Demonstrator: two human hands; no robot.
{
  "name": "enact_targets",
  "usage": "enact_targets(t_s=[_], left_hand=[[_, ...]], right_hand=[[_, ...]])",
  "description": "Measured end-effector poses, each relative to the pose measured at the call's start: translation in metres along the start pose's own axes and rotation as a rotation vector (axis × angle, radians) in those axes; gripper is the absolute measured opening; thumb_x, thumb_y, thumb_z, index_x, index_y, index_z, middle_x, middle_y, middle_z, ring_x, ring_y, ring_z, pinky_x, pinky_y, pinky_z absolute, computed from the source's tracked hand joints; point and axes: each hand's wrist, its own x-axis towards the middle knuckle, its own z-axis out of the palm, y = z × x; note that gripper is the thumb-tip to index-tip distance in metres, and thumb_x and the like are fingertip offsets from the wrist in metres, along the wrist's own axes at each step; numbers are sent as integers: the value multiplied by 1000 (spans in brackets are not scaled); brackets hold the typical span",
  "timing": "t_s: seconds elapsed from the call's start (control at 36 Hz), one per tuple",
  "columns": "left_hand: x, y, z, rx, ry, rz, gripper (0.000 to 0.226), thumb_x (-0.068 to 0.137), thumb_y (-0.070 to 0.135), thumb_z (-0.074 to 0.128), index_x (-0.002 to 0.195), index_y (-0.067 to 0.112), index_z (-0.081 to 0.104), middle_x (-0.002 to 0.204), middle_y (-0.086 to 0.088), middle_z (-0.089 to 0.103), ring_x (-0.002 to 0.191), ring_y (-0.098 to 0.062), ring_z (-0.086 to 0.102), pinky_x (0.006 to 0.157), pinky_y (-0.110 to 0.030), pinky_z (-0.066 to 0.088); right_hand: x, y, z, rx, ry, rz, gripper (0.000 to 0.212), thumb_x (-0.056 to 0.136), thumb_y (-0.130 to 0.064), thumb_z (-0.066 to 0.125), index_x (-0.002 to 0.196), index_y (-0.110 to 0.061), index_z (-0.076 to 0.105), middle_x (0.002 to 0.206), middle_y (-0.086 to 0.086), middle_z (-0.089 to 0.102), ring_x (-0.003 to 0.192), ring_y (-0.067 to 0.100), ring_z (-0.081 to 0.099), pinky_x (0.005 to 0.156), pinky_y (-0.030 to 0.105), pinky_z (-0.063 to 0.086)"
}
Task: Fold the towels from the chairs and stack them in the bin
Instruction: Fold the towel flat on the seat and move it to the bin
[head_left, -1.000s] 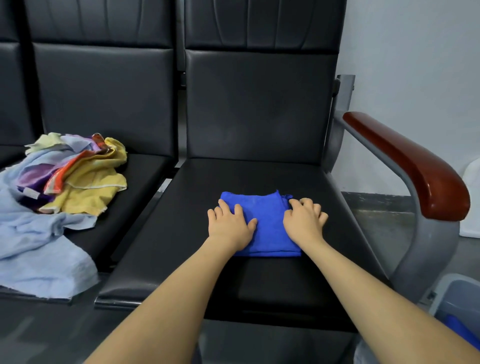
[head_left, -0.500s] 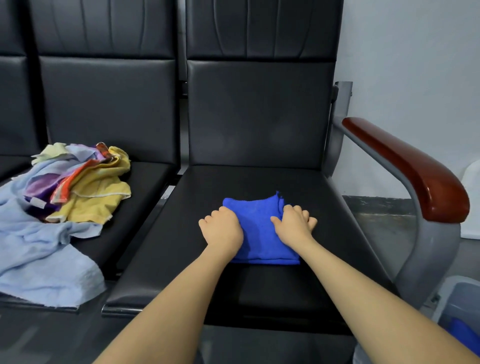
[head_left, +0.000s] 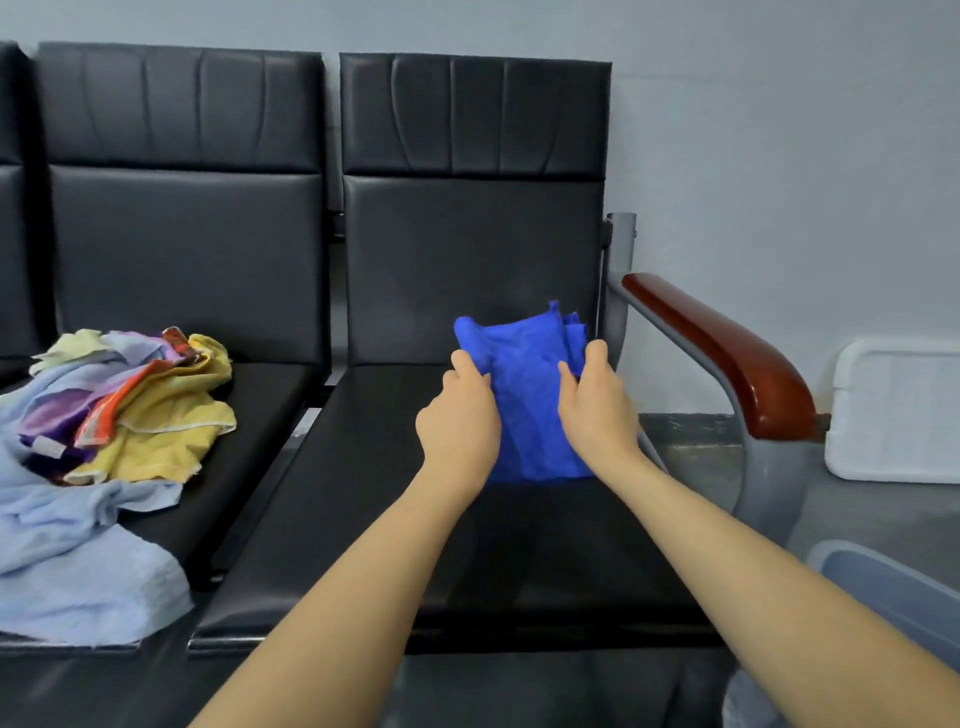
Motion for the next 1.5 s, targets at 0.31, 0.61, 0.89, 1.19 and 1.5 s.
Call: enact_targets(t_s=[0.31, 0.61, 0.89, 1.19, 1.5], left_hand=[[-10, 104, -25, -41, 56, 279, 37, 103, 37, 27, 122, 6, 37, 101, -3, 59, 80, -27, 64, 55, -31, 33], [-61, 243, 17, -108, -47, 564, 37, 104, 34, 28, 127, 6, 35, 106, -7, 58, 86, -30, 65, 60, -33, 39], [-133, 353, 115, -188, -326, 657, 35, 103, 27, 33, 129, 4, 35, 113, -11, 57, 95, -31, 62, 64, -33, 37], [-203, 349, 266, 7, -689, 596, 30, 102, 17, 35, 129, 4, 33, 122, -11, 56, 106, -29, 60, 78, -38, 47], [-241, 330, 345, 108, -912, 603, 44, 100, 14, 43, 137, 7, 22, 124, -14, 49, 101, -30, 59, 72, -37, 47]], right_hand=[[6, 39, -118, -122, 230, 29, 19, 101, -27, 40, 109, -10, 39, 90, 6, 56, 75, 32, 54, 62, 39, 41], [-23, 162, -200, -145, 376, 292, 22, 102, -32, 37, 101, -10, 35, 86, 8, 57, 72, 32, 53, 63, 40, 43], [-70, 303, -254, -191, 325, 550, 20, 102, -30, 38, 96, -13, 32, 83, 6, 51, 73, 29, 49, 64, 35, 36], [-136, 425, -200, -70, 55, 781, 19, 100, -26, 44, 98, -8, 38, 89, 11, 54, 84, 34, 55, 69, 39, 41], [-177, 494, -147, -27, -100, 1007, 24, 97, -19, 52, 97, -8, 30, 95, 16, 51, 90, 34, 56, 70, 35, 38]])
